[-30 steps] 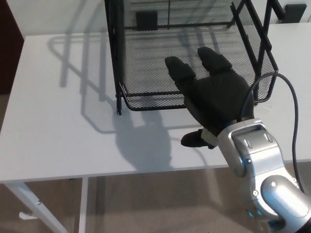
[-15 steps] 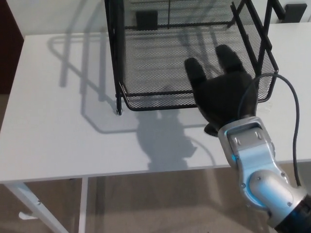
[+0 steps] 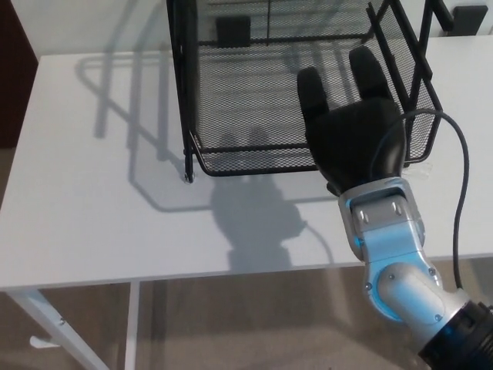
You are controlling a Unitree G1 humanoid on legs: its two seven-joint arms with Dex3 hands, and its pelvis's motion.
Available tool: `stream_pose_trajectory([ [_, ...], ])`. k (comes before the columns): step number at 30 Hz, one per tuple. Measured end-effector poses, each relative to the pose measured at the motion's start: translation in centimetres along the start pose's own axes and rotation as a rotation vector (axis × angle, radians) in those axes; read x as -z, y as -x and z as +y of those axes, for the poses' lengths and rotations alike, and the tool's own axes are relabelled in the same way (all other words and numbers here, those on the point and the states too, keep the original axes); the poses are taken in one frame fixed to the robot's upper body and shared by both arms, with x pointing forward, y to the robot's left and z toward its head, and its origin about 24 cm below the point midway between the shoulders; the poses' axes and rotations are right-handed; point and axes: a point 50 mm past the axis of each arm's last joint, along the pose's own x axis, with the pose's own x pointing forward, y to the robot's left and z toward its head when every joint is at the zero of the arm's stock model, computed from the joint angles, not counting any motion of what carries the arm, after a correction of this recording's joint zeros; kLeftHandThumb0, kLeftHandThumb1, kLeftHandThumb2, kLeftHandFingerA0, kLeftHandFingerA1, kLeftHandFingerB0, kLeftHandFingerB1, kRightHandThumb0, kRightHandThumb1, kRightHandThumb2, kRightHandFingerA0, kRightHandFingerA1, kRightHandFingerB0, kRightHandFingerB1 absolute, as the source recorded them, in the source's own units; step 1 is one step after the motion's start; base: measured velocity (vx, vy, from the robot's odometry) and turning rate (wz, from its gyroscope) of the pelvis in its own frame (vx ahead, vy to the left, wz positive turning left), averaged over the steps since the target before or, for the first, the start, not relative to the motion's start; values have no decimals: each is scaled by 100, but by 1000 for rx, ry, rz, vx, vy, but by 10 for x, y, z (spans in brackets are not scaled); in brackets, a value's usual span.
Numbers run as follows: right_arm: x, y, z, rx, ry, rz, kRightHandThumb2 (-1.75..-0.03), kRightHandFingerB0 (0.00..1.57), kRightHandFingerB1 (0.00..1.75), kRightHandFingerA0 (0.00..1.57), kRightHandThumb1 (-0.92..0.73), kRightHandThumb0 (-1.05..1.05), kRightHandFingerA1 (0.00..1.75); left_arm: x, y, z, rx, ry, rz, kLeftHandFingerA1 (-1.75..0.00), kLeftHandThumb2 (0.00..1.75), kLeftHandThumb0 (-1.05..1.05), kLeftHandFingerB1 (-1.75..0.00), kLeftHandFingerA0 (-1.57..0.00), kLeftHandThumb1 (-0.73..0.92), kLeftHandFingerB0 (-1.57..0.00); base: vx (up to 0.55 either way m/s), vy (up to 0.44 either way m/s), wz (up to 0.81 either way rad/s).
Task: The robot walks towards a file tray kept in the middle of a desk and uses its right hand to grab a tray and pulls it out towards itself
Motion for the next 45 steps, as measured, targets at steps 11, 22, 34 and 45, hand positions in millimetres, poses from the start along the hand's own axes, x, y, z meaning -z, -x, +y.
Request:
stream_pose_trajectory([
  [11, 0, -4, 12, -114, -122, 49, -74, 0, 4, 0, -37, -57, 5, -6, -1, 0, 6, -19, -18, -41, 55, -25, -35, -55, 50, -43, 0, 0, 0],
  [22, 8, 0, 32, -237, -256, 69, -74, 3, 14, 0, -37, -57, 13, -6, -1, 1, 11, -30, -13, -48, 63, -30, -43, -49, 42, -42, 0, 0, 0],
  [34, 6, 11, 28, -225, -291, 24, -73, 10, 12, 0, -40, -60, 2, -9, -3, 3, 15, -39, -16, -42, 56, -25, -36, -54, 50, -43, 0, 0, 0],
  [45, -3, 46, 18, -186, -343, -90, -70, 6, 6, 0, -37, -55, 3, -9, -3, 4, 13, -52, -13, -48, 63, -32, -43, -50, 43, -42, 0, 0, 0],
])
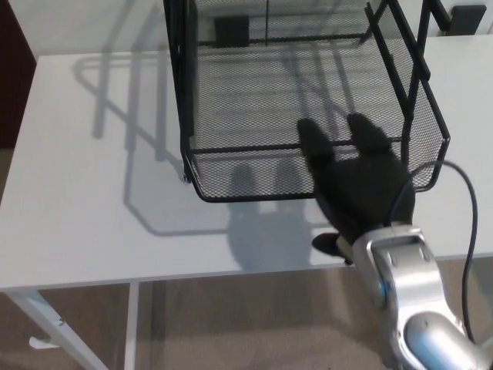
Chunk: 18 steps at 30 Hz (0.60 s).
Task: The robot walks towards a file tray kept in the middle of a desk and uses its right hand to grab a tray and pulls it out towards itself
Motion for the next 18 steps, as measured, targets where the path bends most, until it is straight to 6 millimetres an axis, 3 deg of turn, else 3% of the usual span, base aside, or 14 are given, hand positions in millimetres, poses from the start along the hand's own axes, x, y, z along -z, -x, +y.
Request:
stream_pose_trajectory([
  [3, -3, 9, 0, 2, -15, -31, -72, 9, 11, 0, -38, -57, 6, 1, 0, 0, -2, 1, 3, -47, 63, -30, -42, -50, 43, -43, 0, 0, 0],
  [5, -3, 13, 1, -1, -15, -41, -74, 8, 26, 0, -36, -55, 16, 1, 0, 0, -1, 1, 2, -47, 63, -31, -43, -51, 42, -42, 0, 0, 0],
  [7, -2, 19, 3, -3, -11, -47, -74, 8, 26, 1, -37, -56, 17, -1, 1, 0, 0, -3, -6, -47, 63, -32, -43, -50, 42, -42, 0, 0, 0],
  [8, -2, 21, 4, -3, -8, -51, -74, 11, 12, 0, -41, -64, 5, -2, 2, 0, 0, -5, -8, -47, 63, -31, -43, -51, 43, -42, 0, 0, 0],
  [11, -1, 28, 6, -3, 5, -54, -74, 10, 9, 0, -41, -64, 4, 0, 1, 0, -1, -5, -2, -48, 63, -31, -43, -52, 43, -42, 0, 0, 0],
  [14, 1, 34, 8, -7, 9, -54, -73, 9, 23, 0, -35, -53, 17, 0, 1, 1, -2, -4, 2, -47, 63, -30, -42, -50, 44, -42, 0, 0, 0],
  [18, 5, 40, 12, -16, 3, -49, -73, 8, 23, 0, -35, -51, 17, 0, 1, 2, -3, -8, 1, -47, 63, -30, -42, -50, 44, -42, 0, 0, 0],
])
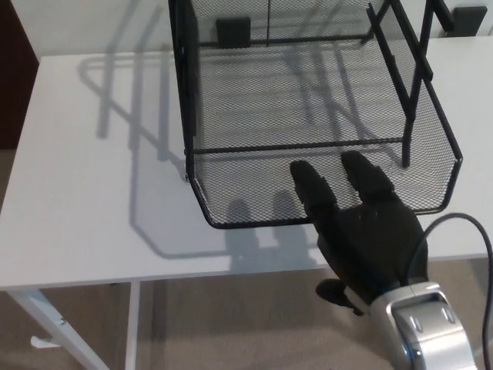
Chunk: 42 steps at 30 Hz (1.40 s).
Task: The robot walks towards a file tray kept in the middle of a desk and uses its right hand to grab a tray and pulls it out towards itself
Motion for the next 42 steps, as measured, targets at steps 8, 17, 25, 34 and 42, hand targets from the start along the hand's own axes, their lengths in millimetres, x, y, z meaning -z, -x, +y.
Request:
stream_pose_trajectory([
  [8, 6, 4, 5, 0, 4, 3, -72, 10, 8, 0, -41, -61, 0, 1, 1, 2, 0, -9, 7, -47, 63, -30, -43, -51, 43, -42, 0, 0, 0],
  [17, -1, 25, 3, 11, -28, -35, -74, 4, 25, 0, -37, -56, 14, 0, 1, 2, 5, -11, 3, -47, 63, -30, -43, -52, 44, -43, 0, 0, 0],
  [25, -9, 46, 4, -6, -62, -69, -73, 5, 27, 0, -38, -55, 12, 3, 1, 2, 5, -7, 18, -46, 63, -30, -42, -49, 44, -42, 0, 0, 0],
  [34, -13, 62, 9, -10, -63, -81, -74, 4, 26, 1, -36, -54, 17, 1, 0, 3, 4, -9, 9, -47, 63, -31, -43, -49, 43, -43, 0, 0, 0],
  [42, -14, 78, 6, -11, -83, -89, -74, 2, 29, 0, -31, -50, 26, 3, 0, 3, 5, -7, 16, -46, 63, -30, -43, -49, 43, -43, 0, 0, 0],
])
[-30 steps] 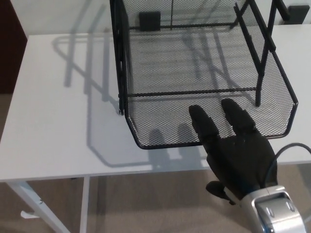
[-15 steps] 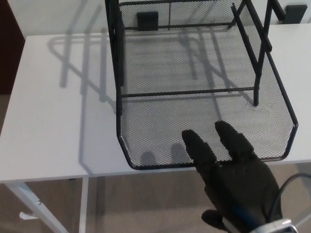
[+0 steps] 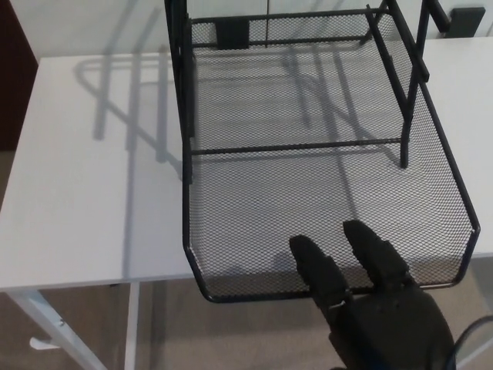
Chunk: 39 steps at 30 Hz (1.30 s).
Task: The robot walks towards a file tray kept in the middle of a desk and uses its right hand to grab a tray and pulls it out towards itself
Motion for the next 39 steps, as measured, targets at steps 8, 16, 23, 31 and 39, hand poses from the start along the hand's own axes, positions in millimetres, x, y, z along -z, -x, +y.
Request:
stream_pose_trajectory([
  [8, -5, 6, -30, 116, -24, -66, -76, 10, 0, 0, -42, -65, 6, 1, 0, 1, 1, -1, 5, -43, 55, -24, -37, -61, 50, -44, 0, 0, 0],
  [16, -11, 19, -85, 313, -105, -174, -77, 0, 0, 0, -42, -68, 9, 1, 0, 0, 6, -21, 11, -50, 66, -38, -45, -55, 41, -42, 0, 0, 0],
  [23, -2, 21, -91, 331, -142, -178, -52, 31, 32, 29, -36, -55, 43, 1, -1, -2, 10, -25, 12, -42, 56, -29, -37, -62, 49, -47, 0, 0, 0],
  [31, 21, 28, -82, 242, -122, -127, -54, 110, 63, 139, -41, -33, 72, -1, -2, -2, 10, -25, 4, -48, 63, -31, -43, -52, 42, -43, 0, 0, 0],
  [39, 40, 36, -71, 135, -127, -75, -51, 107, 56, 123, -33, -32, 91, -3, -3, -2, 9, -26, 0, -47, 62, -31, -42, -52, 43, -42, 0, 0, 0],
])
